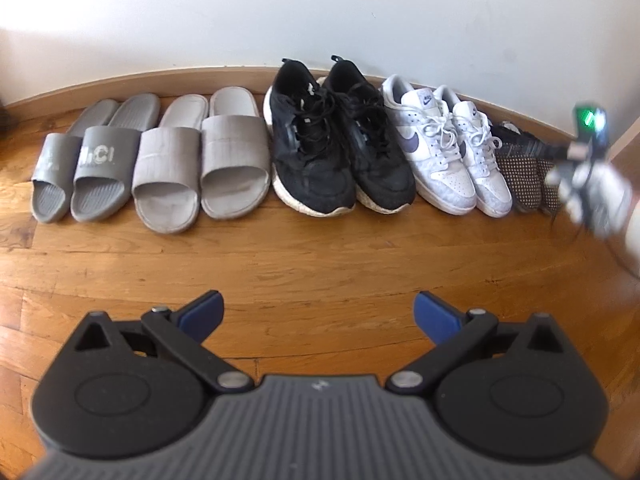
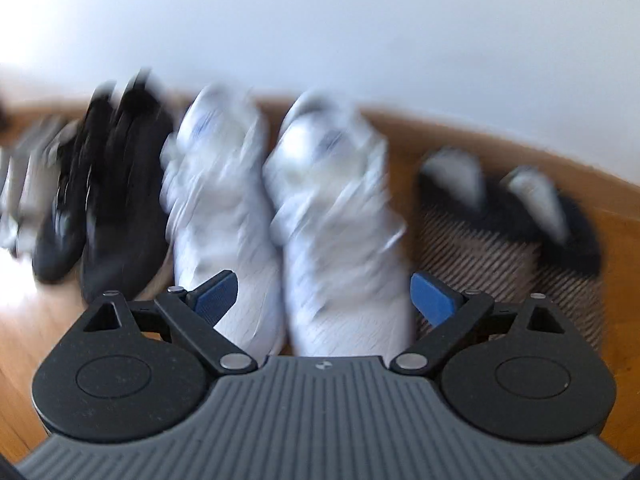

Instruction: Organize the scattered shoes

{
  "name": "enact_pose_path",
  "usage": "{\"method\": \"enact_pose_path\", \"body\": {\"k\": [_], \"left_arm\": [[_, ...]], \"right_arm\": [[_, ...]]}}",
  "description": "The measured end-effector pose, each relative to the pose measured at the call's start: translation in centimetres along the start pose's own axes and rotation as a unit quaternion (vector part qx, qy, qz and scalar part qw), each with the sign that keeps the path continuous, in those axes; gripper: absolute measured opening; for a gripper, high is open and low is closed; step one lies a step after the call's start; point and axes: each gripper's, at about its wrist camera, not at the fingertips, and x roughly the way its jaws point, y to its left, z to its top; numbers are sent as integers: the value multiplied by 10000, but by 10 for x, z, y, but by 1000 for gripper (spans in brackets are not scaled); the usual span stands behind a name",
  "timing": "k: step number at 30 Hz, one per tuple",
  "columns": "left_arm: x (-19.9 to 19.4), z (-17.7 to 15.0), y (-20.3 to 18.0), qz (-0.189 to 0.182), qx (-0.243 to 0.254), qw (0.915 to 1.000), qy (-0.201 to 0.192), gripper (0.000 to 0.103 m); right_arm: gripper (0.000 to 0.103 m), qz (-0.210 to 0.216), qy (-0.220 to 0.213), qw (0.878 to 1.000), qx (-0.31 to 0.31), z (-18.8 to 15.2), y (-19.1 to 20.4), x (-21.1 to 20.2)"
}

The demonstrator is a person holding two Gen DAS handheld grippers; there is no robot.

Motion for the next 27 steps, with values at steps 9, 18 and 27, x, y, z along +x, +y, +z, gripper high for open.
{"method": "enact_pose_path", "body": {"k": [9,18,27], "left_arm": [[-16,-7,0,-147,-169,9997,-48,102],[-5,-3,12,-184,-348,9992,-50,102],[-7,2,21,-68,-575,9982,-168,102]], "right_arm": [[83,-781,524,9949,366,-20,104,28],[70,-974,372,9897,977,-10,106,16],[82,-863,5,9702,2263,-61,-12,-47]]}}
